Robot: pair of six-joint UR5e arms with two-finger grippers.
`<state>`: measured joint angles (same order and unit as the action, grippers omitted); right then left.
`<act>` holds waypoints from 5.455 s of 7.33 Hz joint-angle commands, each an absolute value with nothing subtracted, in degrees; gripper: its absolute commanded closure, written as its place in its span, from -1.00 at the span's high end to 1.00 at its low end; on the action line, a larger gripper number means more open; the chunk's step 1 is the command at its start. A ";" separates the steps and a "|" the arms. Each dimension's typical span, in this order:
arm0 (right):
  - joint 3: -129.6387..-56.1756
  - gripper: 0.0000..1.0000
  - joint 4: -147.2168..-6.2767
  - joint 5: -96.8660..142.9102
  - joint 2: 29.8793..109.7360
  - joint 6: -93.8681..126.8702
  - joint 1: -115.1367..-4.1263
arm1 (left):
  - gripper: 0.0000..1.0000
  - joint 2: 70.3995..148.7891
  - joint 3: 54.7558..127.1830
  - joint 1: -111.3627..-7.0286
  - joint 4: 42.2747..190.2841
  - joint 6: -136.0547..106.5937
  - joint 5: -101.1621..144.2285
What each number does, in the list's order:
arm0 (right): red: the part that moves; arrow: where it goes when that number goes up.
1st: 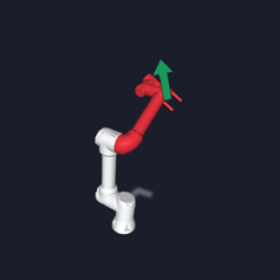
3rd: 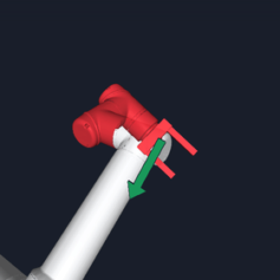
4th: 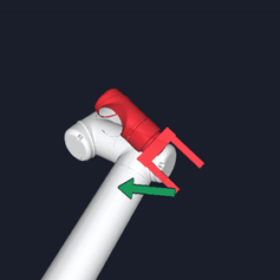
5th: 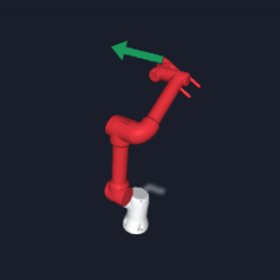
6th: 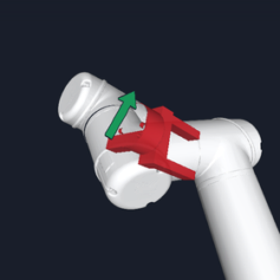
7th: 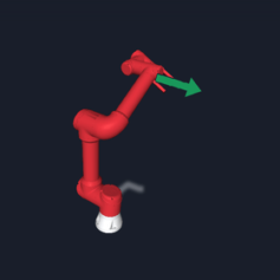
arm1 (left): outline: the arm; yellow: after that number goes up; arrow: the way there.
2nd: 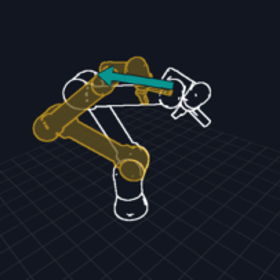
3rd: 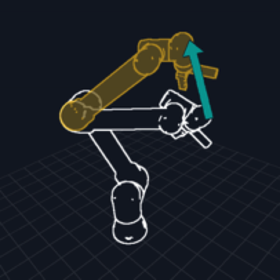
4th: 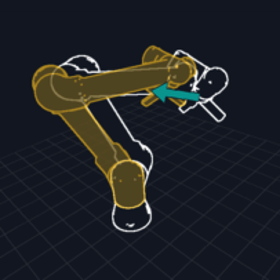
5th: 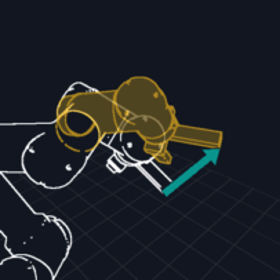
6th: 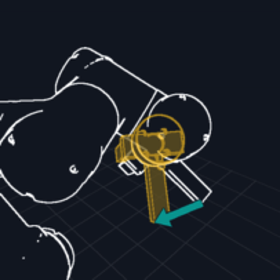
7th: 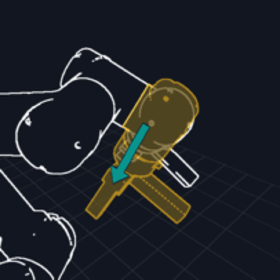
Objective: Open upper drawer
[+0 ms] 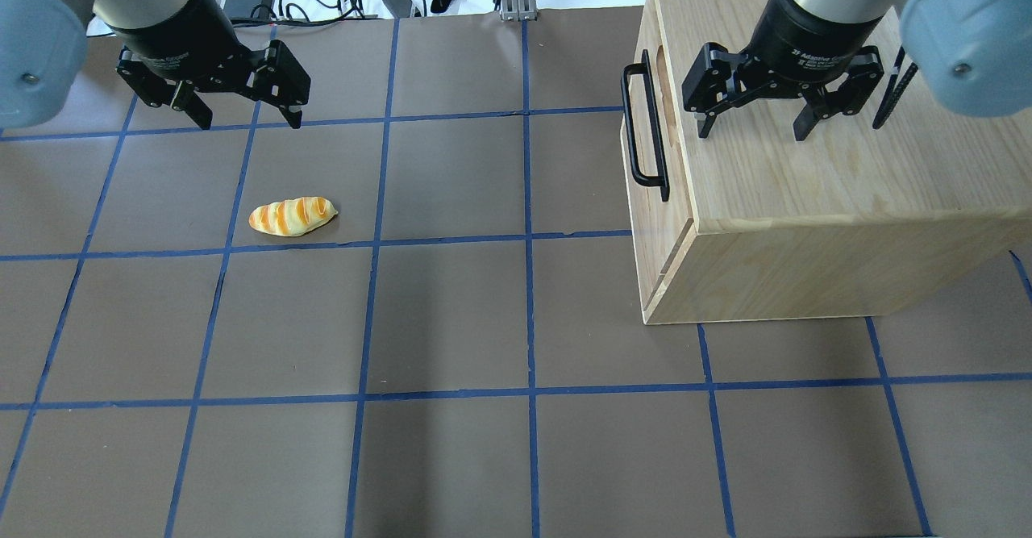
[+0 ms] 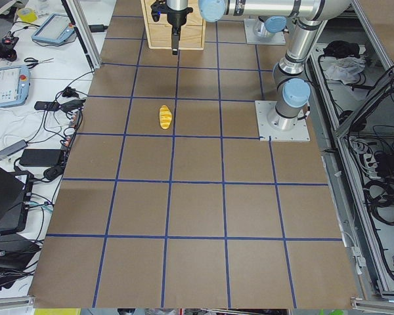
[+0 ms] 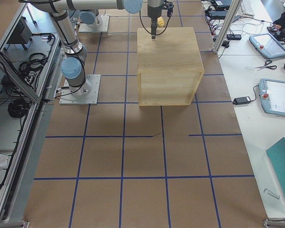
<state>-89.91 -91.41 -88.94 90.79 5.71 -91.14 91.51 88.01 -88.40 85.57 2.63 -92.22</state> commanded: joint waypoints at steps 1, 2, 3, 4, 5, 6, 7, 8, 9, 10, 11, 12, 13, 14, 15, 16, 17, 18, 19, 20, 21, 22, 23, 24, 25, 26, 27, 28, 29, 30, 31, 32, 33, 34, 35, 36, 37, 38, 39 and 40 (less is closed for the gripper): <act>-89.91 1.00 -91.41 -88.95 90.79 5.71 -91.14 | 1.00 91.49 88.33 -88.42 85.52 2.29 -92.02; -89.91 1.00 -91.41 -88.86 90.79 5.71 -91.06 | 1.00 91.58 88.77 -88.42 85.52 1.85 -92.02; -89.91 1.00 -91.41 -88.94 90.79 5.71 -91.14 | 1.00 91.58 88.94 -88.85 85.78 1.76 -92.02; -89.91 1.00 -91.41 -88.86 90.79 5.71 -91.14 | 1.00 91.84 88.95 -89.29 86.04 1.67 -92.11; -89.91 1.00 -91.41 -88.86 90.79 5.71 -91.14 | 1.00 91.93 88.86 -89.30 85.61 1.84 -92.11; -89.91 1.00 -91.41 -88.94 90.79 5.71 -91.14 | 1.00 91.85 88.86 -89.12 85.52 2.37 -91.94; -89.91 1.00 -91.41 -88.95 90.79 5.71 -91.14 | 1.00 92.11 88.34 -88.86 85.52 2.37 -92.02; -89.91 1.00 -91.41 -88.95 90.79 5.71 -91.14 | 1.00 91.94 87.98 -88.86 85.26 2.03 -92.20; -89.91 1.00 -91.41 -88.86 90.79 5.71 -91.14 | 1.00 91.76 87.89 -89.03 85.60 1.76 -91.94; -89.91 1.00 -91.41 -88.86 90.79 5.71 -91.14 | 1.00 91.67 88.24 -89.56 85.87 1.76 -92.11; -89.91 1.00 -91.41 -88.94 90.79 5.71 -91.14 | 1.00 91.23 87.72 -88.95 85.35 1.76 -91.85; -89.91 1.00 -91.41 -88.86 90.79 5.71 -91.14 | 1.00 90.97 87.71 -88.68 84.65 1.84 -91.93; -89.91 1.00 -91.41 -88.86 90.79 5.71 -91.14 | 1.00 91.05 88.32 -88.86 84.46 1.85 -92.19; -89.91 1.00 -91.41 -88.86 90.79 5.71 -91.14 | 1.00 92.88 87.89 -89.38 84.46 -1.11 -92.02; -89.91 1.00 -91.41 -88.86 90.79 5.71 -91.14 | 1.00 93.77 87.98 -89.47 83.42 -4.71 -88.72; -89.91 1.00 -91.41 -88.94 90.79 5.71 -91.14 | 1.00 94.74 87.98 -90.26 80.10 -5.18 -85.55; -89.91 1.00 -91.41 -88.95 90.79 5.71 -91.14 | 1.00 96.05 87.98 -93.22 78.15 -6.23 -85.69; -89.91 1.00 -91.41 -88.95 90.79 5.71 -91.14 | 1.00 97.28 87.89 -95.77 76.13 -8.24 -85.17; -89.91 1.00 -91.41 -88.86 90.79 5.71 -91.14 | 1.00 98.77 87.11 -98.32 74.11 -10.87 -85.08; -89.91 1.00 -91.41 -88.86 90.79 5.71 -91.14 | 1.00 100.79 85.01 -102.00 73.66 -13.42 -84.73; -89.91 1.00 -91.41 -88.94 90.79 5.71 -91.14 | 1.00 102.81 82.73 -104.48 73.65 -18.49 -83.77; -89.91 1.00 -91.41 -88.95 90.79 5.71 -91.14 | 1.00 104.49 81.75 -105.55 71.30 -19.68 -81.32; -89.91 1.00 -91.41 -88.95 90.79 5.71 -91.14 | 1.00 106.07 81.65 -106.86 68.23 -20.47 -79.82; -89.91 1.00 -91.41 -88.95 90.79 5.71 -91.14 | 1.00 107.65 81.56 -108.09 65.33 -22.31 -78.67; -89.91 1.00 -91.41 -88.95 90.79 5.71 -91.14 | 1.00 108.88 81.48 -109.58 63.82 -23.46 -78.66; -89.91 1.00 -91.41 -88.95 90.79 5.71 -91.14 | 1.00 110.11 81.30 -110.21 62.33 -24.86 -78.58; -89.91 1.00 -91.41 -88.86 90.79 5.71 -91.14 | 1.00 111.34 80.78 -110.82 60.66 -26.27 -77.53; -89.91 1.00 -91.41 -88.94 90.79 5.71 -91.14 | 1.00 111.88 80.34 -111.18 60.47 -27.24 -76.91; -89.91 1.00 -91.41 -88.95 90.79 5.71 -91.14 | 1.00 112.06 80.07 -111.62 60.38 -27.25 -76.90; -89.91 1.00 -91.41 -88.86 90.79 5.71 -91.14 | 1.00 112.41 80.07 -111.71 60.38 -27.33 -76.73; -89.91 1.00 -91.41 -88.86 90.79 5.71 -91.14 | 1.00 112.50 80.07 -111.80 60.38 -27.42 -75.77; -89.91 1.00 -91.41 -88.94 90.79 5.71 -91.14 | 1.00 112.85 80.07 -111.88 59.95 -27.42 -75.67; -89.91 1.00 -91.41 -88.95 90.79 5.71 -91.14 | 1.00 113.20 80.07 -112.15 59.85 -28.38 -75.76; -89.91 1.00 -91.41 -88.86 90.79 5.71 -91.14 | 1.00 113.90 80.07 -112.41 58.90 -29.08 -75.76; -89.91 1.00 -91.41 -88.86 90.79 5.71 -91.14 | 1.00 114.17 80.07 -112.67 58.10 -29.44 -75.67; -89.91 1.00 -91.41 -88.94 90.79 5.71 -91.14 | 1.00 114.26 80.07 -113.28 58.10 -30.66 -75.76; -89.91 1.00 -91.41 -88.86 90.79 5.71 -91.14 | 1.00 114.26 80.07 -113.38 58.18 -30.76 -75.76; -89.91 1.00 -91.41 -88.94 90.79 5.71 -91.14 | 1.00 114.43 80.16 -113.38 58.10 -30.67 -75.76; -89.91 1.00 -91.41 -88.95 90.79 5.71 -91.14 | 1.00 114.87 80.16 -113.38 58.10 -30.33 -75.85; -89.91 1.00 -91.41 -88.86 90.79 5.71 -91.06 | 1.00 115.31 80.16 -113.38 58.10 -30.24 -75.85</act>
